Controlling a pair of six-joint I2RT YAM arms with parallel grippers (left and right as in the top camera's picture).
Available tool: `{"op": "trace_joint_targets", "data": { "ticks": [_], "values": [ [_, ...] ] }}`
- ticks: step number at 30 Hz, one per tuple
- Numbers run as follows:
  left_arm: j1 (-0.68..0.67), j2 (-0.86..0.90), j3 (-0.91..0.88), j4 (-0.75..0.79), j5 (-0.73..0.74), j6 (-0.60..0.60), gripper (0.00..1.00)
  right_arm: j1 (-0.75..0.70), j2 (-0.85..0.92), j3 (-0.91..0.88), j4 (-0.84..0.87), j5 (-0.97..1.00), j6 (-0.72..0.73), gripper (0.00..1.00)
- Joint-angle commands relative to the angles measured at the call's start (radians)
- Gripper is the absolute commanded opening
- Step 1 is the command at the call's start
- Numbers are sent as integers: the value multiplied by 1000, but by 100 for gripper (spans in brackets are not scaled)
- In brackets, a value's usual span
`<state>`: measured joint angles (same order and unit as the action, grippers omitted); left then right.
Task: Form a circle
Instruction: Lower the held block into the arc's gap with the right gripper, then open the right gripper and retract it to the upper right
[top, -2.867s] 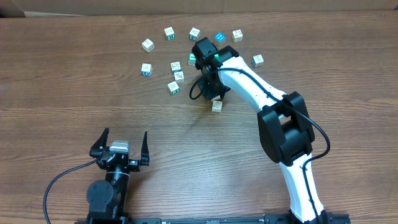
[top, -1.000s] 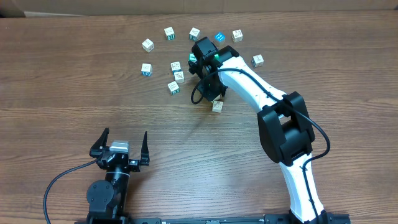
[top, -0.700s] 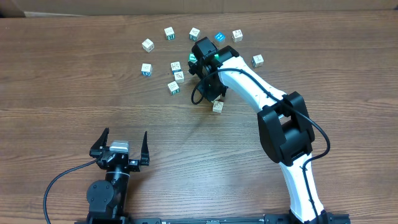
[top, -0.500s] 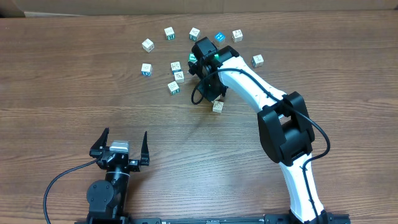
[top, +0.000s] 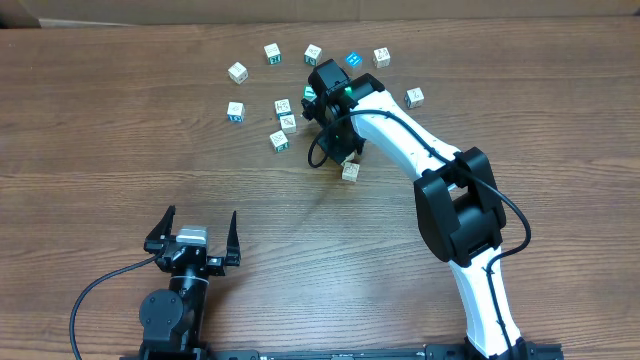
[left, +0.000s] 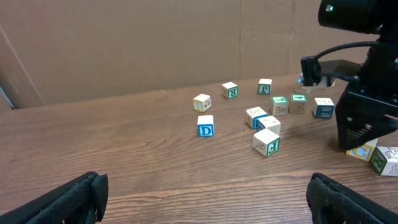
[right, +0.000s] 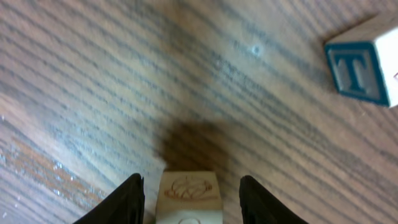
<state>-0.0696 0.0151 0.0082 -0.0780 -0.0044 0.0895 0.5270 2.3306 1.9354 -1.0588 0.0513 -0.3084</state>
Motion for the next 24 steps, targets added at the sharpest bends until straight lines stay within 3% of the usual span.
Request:
{"op": "trace_joint_targets", "data": {
  "ticks": [1,10,16,20,24],
  "values": [
    [6,-11,-3,1,-3,23,100,-1,-25,24,29,-8,15,47],
    [6,-11,-3,1,-3,23,100,-56,-25,136,80,-8,233,59],
    [6,-11,-3,1,-3,23,100,-225,-25,150,39,-8,471,59],
    [6,-11,-3,1,-3,23,99,-312,-25,150,-27,-8,541,56],
    [6,-11,-3,1,-3,23,99,-393,-25,150,-86,-8,596,59]
  ]
}}
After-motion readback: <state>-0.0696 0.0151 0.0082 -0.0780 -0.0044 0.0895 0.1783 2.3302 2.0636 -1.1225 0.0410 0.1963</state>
